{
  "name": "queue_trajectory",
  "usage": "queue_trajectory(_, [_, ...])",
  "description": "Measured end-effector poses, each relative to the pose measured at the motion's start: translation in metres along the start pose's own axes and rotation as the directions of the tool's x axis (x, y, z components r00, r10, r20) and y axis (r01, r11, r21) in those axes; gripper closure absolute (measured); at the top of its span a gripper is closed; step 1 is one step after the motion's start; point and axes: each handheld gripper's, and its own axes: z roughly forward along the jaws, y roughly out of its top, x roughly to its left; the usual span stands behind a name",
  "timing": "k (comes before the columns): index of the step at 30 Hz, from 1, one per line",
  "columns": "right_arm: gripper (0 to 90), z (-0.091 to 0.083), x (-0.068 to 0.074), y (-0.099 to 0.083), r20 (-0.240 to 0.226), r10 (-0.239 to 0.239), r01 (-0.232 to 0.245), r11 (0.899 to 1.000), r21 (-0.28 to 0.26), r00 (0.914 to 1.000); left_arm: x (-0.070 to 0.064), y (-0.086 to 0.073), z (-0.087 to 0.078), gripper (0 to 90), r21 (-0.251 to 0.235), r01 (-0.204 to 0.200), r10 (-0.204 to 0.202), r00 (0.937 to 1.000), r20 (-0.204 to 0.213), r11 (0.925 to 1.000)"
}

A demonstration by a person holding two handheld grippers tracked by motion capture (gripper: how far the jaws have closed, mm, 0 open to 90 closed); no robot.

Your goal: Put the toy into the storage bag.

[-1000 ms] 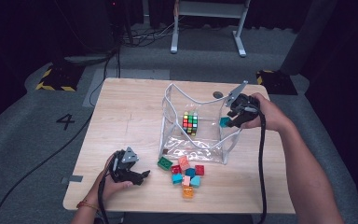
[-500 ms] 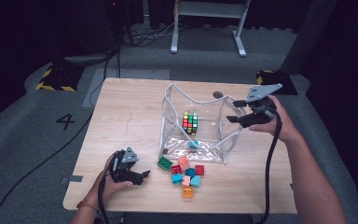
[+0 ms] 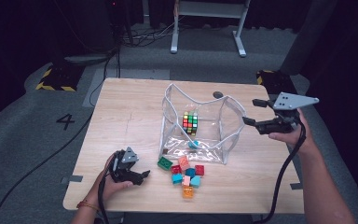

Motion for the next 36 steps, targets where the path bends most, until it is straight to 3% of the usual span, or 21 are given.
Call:
queue_trajectory(9, [26.4,-0.02,0.017,-0.036,0.02,0.032,-0.031,0.999,-0.027,0.9993,0.0,0.0,0.0,12.9,0.0,0.0,0.0,1.0,0.0,1.0])
queue_trajectory(14, [26.5,-0.021,0.028,-0.049,0.03,0.031,-0.031,1.0,-0.006,0.9991,0.0,0.0,0.0,12.9,0.0,0.0,0.0,1.0,0.0,1.0])
queue_trajectory(15, [26.8,-0.019,0.034,-0.059,0.025,0.026,-0.026,1.0,0.005,0.9993,0.0,0.0,0.0,12.9,0.0,0.0,0.0,1.0,0.0,1.0])
queue_trajectory(20, [30.2,-0.008,0.052,-0.083,-0.028,0.047,-0.046,0.998,0.046,0.9985,0.0,0.0,0.0,12.9,0.0,0.0,0.0,1.0,0.0,1.0])
queue_trajectory(23, [34.3,0.0,0.064,-0.097,-0.054,0.071,-0.068,0.997,0.042,0.9961,0.0,0.0,0.0,12.9,0.0,0.0,0.0,1.0,0.0,1.0])
queue_trajectory(27, [38.7,0.013,0.085,-0.113,-0.109,0.062,-0.058,0.998,0.036,0.9921,0.0,0.0,0.0,12.9,0.0,0.0,0.0,1.0,0.0,1.0])
queue_trajectory(29, [39.6,0.022,0.096,-0.117,-0.132,0.038,-0.031,0.998,0.054,0.9905,0.0,0.0,0.0,12.9,0.0,0.001,-0.001,1.0,0.0,1.0])
queue_trajectory(36, [43.9,0.052,0.121,-0.122,-0.229,0.026,0.004,0.992,0.129,0.973,0.0,0.0,0.0,12.9,0.0,0.002,-0.002,1.0,-0.001,1.0])
